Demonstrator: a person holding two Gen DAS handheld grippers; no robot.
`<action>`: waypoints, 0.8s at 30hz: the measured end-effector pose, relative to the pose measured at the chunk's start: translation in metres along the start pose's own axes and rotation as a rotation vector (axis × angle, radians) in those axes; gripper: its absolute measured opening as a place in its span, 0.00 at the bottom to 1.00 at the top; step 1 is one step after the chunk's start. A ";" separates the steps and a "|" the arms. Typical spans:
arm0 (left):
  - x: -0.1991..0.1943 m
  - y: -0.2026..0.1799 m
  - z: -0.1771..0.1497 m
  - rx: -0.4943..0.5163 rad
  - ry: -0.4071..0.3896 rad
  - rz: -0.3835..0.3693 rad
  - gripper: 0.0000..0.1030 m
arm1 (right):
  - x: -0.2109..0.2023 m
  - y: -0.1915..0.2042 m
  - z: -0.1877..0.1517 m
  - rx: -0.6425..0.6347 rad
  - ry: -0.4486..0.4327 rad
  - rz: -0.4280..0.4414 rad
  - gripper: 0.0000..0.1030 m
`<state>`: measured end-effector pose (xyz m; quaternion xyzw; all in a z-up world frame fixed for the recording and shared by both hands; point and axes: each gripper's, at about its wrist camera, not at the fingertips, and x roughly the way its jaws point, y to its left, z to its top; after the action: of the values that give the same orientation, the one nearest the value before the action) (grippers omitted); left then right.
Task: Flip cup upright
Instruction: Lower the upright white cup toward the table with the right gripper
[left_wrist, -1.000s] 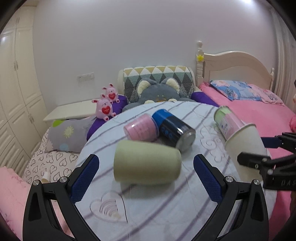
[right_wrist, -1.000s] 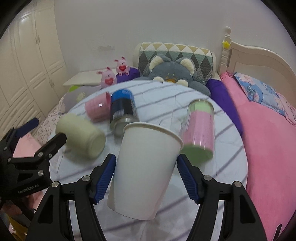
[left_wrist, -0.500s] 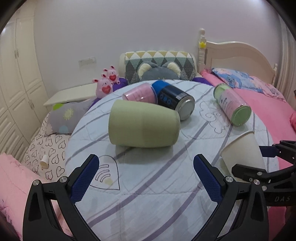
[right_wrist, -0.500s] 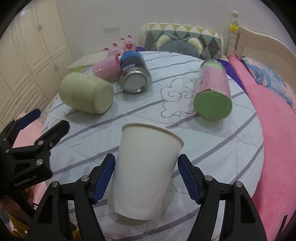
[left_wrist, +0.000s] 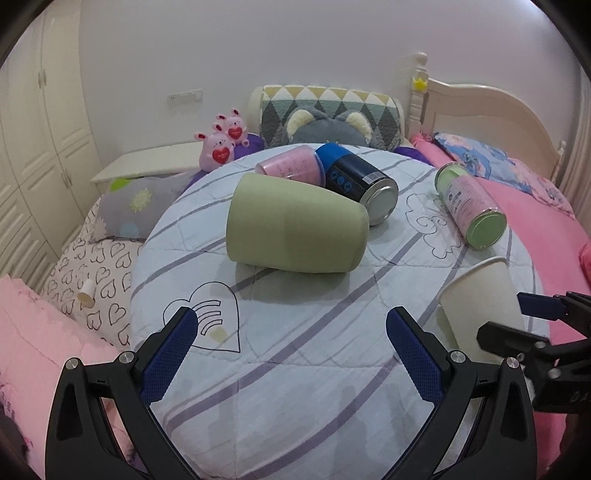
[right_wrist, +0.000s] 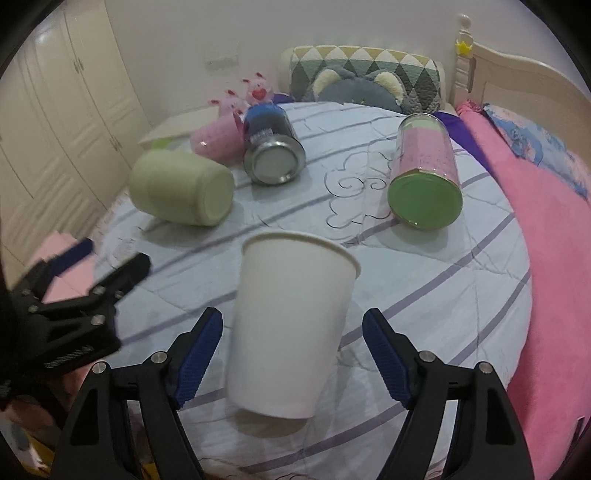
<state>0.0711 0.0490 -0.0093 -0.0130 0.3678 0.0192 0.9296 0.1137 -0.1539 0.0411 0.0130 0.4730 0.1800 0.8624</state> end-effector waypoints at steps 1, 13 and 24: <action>-0.001 -0.001 0.000 0.000 -0.002 0.003 1.00 | -0.004 -0.001 0.000 0.002 -0.013 -0.004 0.77; -0.033 -0.051 0.010 0.017 -0.027 -0.025 1.00 | -0.046 -0.047 0.007 0.070 -0.130 0.003 0.77; -0.021 -0.114 0.016 0.020 0.042 -0.031 1.00 | -0.076 -0.113 0.014 0.120 -0.275 -0.001 0.77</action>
<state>0.0719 -0.0653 0.0180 -0.0098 0.3871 0.0008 0.9220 0.1222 -0.2824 0.0889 0.0887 0.3604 0.1476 0.9168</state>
